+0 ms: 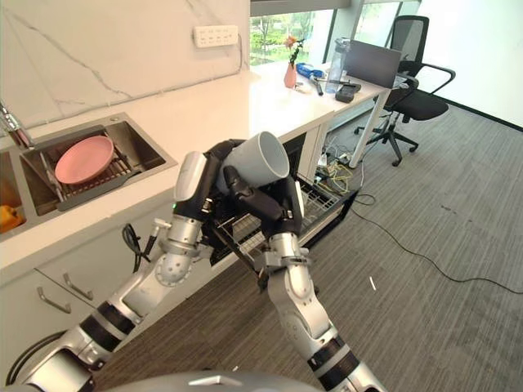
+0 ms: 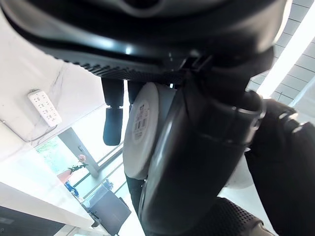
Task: Place the dishes in the dishwasher.
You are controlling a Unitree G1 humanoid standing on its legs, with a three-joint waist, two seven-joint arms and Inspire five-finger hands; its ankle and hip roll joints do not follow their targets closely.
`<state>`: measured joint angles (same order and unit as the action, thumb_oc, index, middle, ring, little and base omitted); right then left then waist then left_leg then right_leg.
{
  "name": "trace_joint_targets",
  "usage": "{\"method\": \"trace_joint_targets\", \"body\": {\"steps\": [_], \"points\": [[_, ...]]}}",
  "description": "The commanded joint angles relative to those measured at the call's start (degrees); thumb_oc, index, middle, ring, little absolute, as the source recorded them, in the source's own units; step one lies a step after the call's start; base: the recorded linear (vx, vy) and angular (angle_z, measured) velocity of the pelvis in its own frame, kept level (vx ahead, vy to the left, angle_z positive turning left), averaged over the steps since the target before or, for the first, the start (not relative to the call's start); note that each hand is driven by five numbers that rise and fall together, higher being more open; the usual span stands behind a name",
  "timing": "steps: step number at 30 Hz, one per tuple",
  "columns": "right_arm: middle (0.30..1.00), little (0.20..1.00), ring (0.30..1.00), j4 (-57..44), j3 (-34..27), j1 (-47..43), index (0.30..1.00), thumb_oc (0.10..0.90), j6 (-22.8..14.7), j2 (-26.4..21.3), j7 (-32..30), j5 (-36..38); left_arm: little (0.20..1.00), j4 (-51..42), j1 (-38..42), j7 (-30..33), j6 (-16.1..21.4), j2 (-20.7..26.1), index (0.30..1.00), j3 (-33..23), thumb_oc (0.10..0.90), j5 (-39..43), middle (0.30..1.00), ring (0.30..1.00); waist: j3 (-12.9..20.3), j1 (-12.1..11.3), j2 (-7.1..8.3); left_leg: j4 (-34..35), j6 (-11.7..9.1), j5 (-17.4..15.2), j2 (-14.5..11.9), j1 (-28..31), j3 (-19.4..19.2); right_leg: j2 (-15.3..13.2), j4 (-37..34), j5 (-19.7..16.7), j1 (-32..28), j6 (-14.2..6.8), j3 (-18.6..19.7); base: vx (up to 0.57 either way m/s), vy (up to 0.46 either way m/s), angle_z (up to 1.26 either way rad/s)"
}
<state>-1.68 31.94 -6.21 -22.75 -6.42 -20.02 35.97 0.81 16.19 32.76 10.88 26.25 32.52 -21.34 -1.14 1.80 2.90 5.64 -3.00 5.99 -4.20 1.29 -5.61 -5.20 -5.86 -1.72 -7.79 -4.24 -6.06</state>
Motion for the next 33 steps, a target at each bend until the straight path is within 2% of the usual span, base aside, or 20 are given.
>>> {"method": "trace_joint_targets", "body": {"steps": [1, 2, 3, 4, 9, 10, 11, 12, 14, 19, 32, 33], "points": [[0.3, 0.3, 0.3, -3.9, -2.2, -14.5, 0.3, 0.4, -5.6, 7.9, 1.6, -0.8, 0.3, -2.2, 6.9, -1.0, 10.7, -4.0, 0.3, 14.6, 0.4, -8.6, 0.3, 0.3, 1.4, -0.8, -1.88, -0.6, -2.4, -5.9, -1.7, 5.5, -1.5, -0.8, 0.9, 2.2, -0.4, -2.8, -2.5, 0.0, 0.0, 0.0], [0.3, 0.3, 0.3, -4.2, -2.5, -14.3, 0.3, 0.4, -5.9, 7.7, 1.6, -0.6, 0.3, -2.1, 6.6, -0.5, 10.6, -4.1, 0.3, 14.3, 0.4, -8.3, 0.3, 0.3, 1.5, -0.8, -1.86, -0.6, -2.5, -6.6, -1.7, 5.8, -1.4, -0.8, 0.9, 2.8, -0.7, -2.9, -2.5, 0.0, 0.0, 0.0], [0.3, 0.3, 0.3, -4.5, -2.8, -14.1, 0.3, 0.4, -6.1, 7.5, 1.7, -0.4, 0.526, -2.0, 6.4, -0.1, 10.6, -4.1, 0.526, 14.1, 0.551, -8.0, 0.526, 0.526, 1.5, -0.8, -1.87, -0.6, -2.5, -6.6, -1.7, 5.9, -1.4, -0.8, 0.9, 2.8, -0.7, -2.9, -2.6, 0.05, 0.006, 0.01], [0.3, 0.3, 0.3, -4.8, -3.3, -13.6, 0.3, 0.4, -6.6, 7.3, 1.8, 0.1, 0.9, -2.0, 5.9, 0.2, 10.3, -4.1, 0.9, 13.5, 0.8, -7.5, 0.9, 0.9, 1.5, -0.9, -1.84, -0.6, -2.5, -6.6, -1.7, 5.9, -1.4, -0.8, 0.9, 2.8, -0.8, -2.9, -2.7, 0.0, 0.0, 0.0], [0.3, 0.3, 0.3, -7.0, -5.5, -13.0, 0.3, 0.4, -8.4, 6.2, 1.7, 0.6, 0.9, -2.5, 3.9, 1.4, 9.5, -3.6, 0.9, 11.3, 0.8, -6.2, 0.9, 0.9, 1.6, -1.1, -1.71, -0.6, -2.6, -6.6, -1.6, 5.8, -1.2, -0.9, 0.9, 2.8, -0.7, -2.9, -2.9, 0.0, 0.0, 0.0], [0.3, 0.3, 0.3, -7.5, -7.2, -12.8, 0.3, 0.4, -10.3, 5.4, 0.9, -0.9, 0.9, -2.6, 3.4, 2.0, 9.4, -3.2, 0.9, 10.5, 0.8, -5.9, 0.9, 0.9, 1.6, -1.1, -1.69, -0.6, -2.6, -6.5, -1.6, 5.8, -1.1, -0.9, 0.9, 2.8, -0.8, -2.9, -3.1, 0.0, 0.0, 0.0], [0.3, 0.3, 0.3, -7.5, -7.2, -12.8, 0.3, 0.4, -10.3, 5.4, 0.9, -0.9, 0.9, -2.6, 3.4, 2.0, 9.4, -3.2, 0.9, 10.5, 0.8, -5.9, 0.9, 0.9, 1.6, -1.1, -1.69, -0.6, -2.6, -6.5, -1.6, 5.8, -1.1, -0.9, 0.9, 2.8, -0.8, -2.9, -3.1, 0.0, 0.0, 0.0], [0.3, 0.3, 0.3, -7.8, -9.4, -12.9, 0.3, 0.4, -12.2, 4.3, -0.6, -4.2, 0.9, -3.0, 2.5, 2.4, 9.3, -2.9, 0.9, 9.6, 0.8, -5.2, 0.9, 0.9, 1.6, -1.2, -1.74, -0.6, -2.6, -6.6, -1.6, 5.7, -1.0, -0.9, 0.9, 2.9, -0.8, -2.9, -3.2, 0.0, 0.0, 0.0], [0.3, 0.3, 0.3, -8.7, -11.2, -12.3, 0.3, 0.4, -14.0, 4.2, -2.3, -5.7, 0.9, -3.2, 1.5, 2.7, 9.0, -2.8, 0.9, 8.7, 0.8, -4.2, 0.9, 0.9, 1.6, -1.3, -1.82, -0.6, -2.6, -6.6, -1.5, 5.7, -0.9, -0.9, 0.9, 3.0, -1.0, -2.9, -3.4, 0.0, 0.0, 0.0], [0.3, 0.3, 0.3, -9.4, -14.4, -11.7, 0.3, 0.4, -15.8, 3.5, -3.3, -6.3, 0.9, -3.6, 0.2, 2.9, 8.9, -2.5, 0.9, 7.5, 0.8, -3.2, 0.9, 0.9, 1.7, -1.5, -1.74, -0.6, -2.5, -6.6, -1.4, 5.7, -0.6, -0.9, 0.9, 3.0, -1.1, -2.9, -3.8, 0.0, 0.0, 0.01], [0.3, 0.3, 0.3, -9.2, -17.6, -11.2, 0.3, 0.4, -16.2, 1.6, -2.4, -6.5, 0.9, -3.8, -1.6, 2.6, 7.9, -2.1, 0.9, 4.9, 0.8, -1.7, 0.9, 0.9, 1.7, -1.9, -1.83, -0.6, -2.5, -6.5, -1.3, 5.7, -0.1, -1.0, 0.9, 3.1, -1.4, -2.8, -4.3, 0.0, 0.001, 0.02], [0.3, 0.3, 0.3, -8.1, -18.5, -10.9, 0.3, 0.4, -13.9, 0.2, -1.9, -6.8, 0.9, -3.8, -2.9, 2.1, 7.8, -1.8, 0.9, 3.5, 0.8, -1.1, 0.9, 0.9, 1.7, -2.0, -1.77, -0.6, -2.6, -6.4, -1.3, 5.6, 0.0, -1.0, 0.9, 3.1, -1.4, -2.8, -4.5, 0.0, 0.0, 0.0]]}}
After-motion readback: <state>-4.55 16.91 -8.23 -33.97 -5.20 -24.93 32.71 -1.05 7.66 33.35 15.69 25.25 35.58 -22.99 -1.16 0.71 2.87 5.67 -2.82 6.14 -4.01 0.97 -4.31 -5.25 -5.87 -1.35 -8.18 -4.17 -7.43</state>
